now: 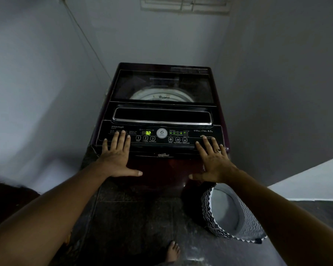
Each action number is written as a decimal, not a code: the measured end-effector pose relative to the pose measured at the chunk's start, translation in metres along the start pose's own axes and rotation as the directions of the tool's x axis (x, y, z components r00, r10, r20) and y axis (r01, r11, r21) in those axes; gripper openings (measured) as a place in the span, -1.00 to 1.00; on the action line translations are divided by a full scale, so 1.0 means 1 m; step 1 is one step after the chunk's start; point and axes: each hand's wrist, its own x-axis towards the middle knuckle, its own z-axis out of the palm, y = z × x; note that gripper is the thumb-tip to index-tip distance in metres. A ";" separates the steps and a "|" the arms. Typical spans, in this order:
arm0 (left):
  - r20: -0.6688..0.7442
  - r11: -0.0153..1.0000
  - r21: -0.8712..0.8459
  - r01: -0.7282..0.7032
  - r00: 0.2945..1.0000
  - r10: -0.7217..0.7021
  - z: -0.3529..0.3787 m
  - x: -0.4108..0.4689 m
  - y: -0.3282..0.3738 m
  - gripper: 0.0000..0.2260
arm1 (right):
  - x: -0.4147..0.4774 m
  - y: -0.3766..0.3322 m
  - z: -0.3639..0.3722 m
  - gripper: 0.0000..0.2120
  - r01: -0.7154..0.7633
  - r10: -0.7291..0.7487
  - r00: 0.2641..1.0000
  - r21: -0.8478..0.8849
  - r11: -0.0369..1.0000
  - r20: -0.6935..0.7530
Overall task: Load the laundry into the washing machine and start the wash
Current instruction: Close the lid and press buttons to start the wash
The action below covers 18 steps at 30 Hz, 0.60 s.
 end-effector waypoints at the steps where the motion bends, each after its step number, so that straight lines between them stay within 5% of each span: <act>1: 0.001 1.000 -0.001 0.000 1.000 0.000 0.000 0.000 0.000 0.37 | 0.000 0.000 0.000 0.32 -0.001 0.001 1.000 -0.003 1.000 0.001; 18: -0.006 1.000 -0.003 0.004 1.000 -0.004 0.001 0.001 0.000 0.38 | 0.001 -0.001 0.000 0.34 -0.021 0.020 1.000 0.005 1.000 0.012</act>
